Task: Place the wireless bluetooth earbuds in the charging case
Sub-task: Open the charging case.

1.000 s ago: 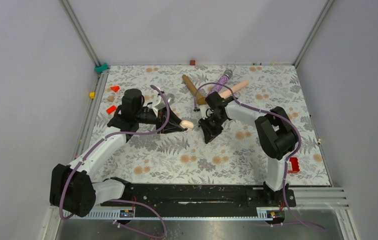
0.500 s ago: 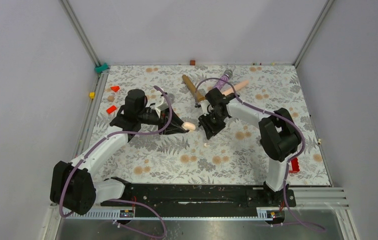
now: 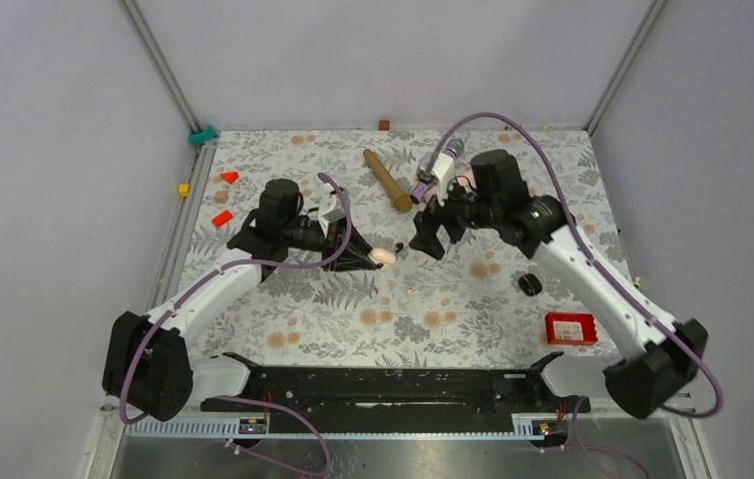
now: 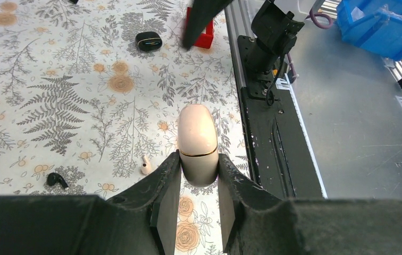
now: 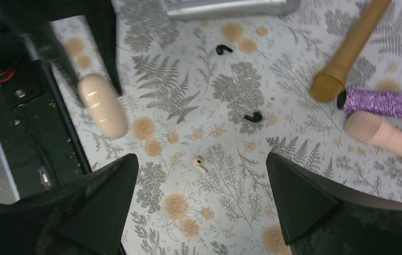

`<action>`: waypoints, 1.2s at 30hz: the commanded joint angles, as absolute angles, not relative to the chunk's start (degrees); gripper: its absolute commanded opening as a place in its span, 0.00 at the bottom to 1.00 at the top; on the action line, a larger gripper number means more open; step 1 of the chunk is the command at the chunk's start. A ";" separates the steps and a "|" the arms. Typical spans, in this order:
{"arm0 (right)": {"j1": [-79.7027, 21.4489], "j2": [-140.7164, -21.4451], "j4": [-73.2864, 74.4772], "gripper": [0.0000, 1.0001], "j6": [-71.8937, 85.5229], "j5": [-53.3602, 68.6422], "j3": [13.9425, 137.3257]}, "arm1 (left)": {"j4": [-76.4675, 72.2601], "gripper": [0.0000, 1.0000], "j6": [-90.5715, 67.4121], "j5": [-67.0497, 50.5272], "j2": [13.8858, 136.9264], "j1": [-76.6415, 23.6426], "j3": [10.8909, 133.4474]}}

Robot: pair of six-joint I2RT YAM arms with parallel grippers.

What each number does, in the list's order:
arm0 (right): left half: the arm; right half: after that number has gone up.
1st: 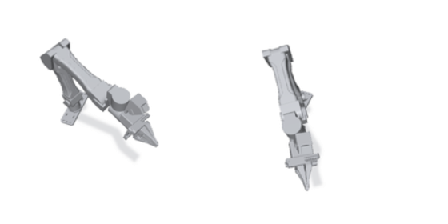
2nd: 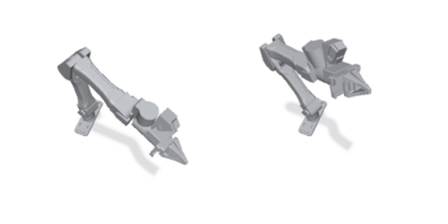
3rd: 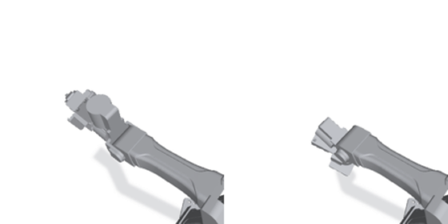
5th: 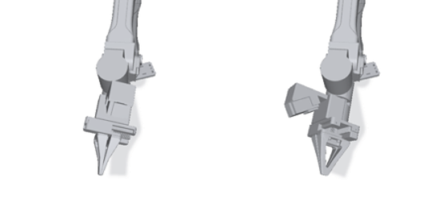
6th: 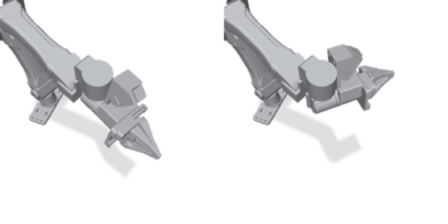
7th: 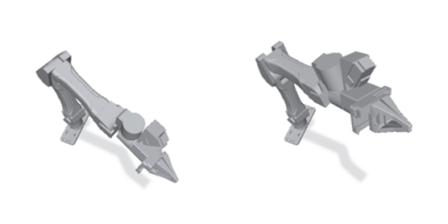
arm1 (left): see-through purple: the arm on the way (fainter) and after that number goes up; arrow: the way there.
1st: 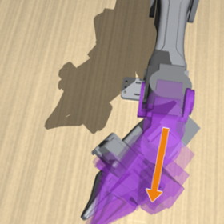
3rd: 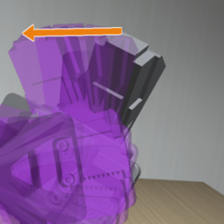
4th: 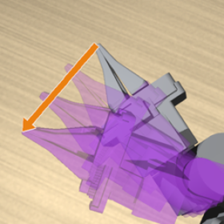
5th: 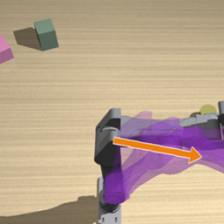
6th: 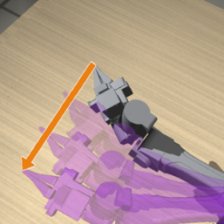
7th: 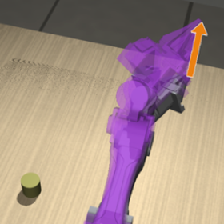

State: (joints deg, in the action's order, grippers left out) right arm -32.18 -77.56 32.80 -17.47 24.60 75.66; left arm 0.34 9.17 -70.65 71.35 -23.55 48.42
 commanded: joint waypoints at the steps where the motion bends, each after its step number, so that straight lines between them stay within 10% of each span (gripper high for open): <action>1: -32.08 -69.46 21.85 0.99 -20.76 38.85 66.78 | -0.58 0.00 10.61 -71.28 72.19 -24.78 51.35; 21: -35.80 -72.30 13.59 0.99 -14.77 44.87 61.28 | 10.22 0.00 18.81 -72.84 74.71 -28.34 54.93; 36: -36.92 -70.21 14.19 1.00 -19.25 26.15 62.66 | 12.74 0.00 20.74 -73.05 74.39 -28.55 55.55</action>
State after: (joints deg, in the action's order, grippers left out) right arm -36.99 -73.10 15.99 -16.25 36.03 60.88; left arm 13.02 19.59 -69.93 74.76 -28.21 53.23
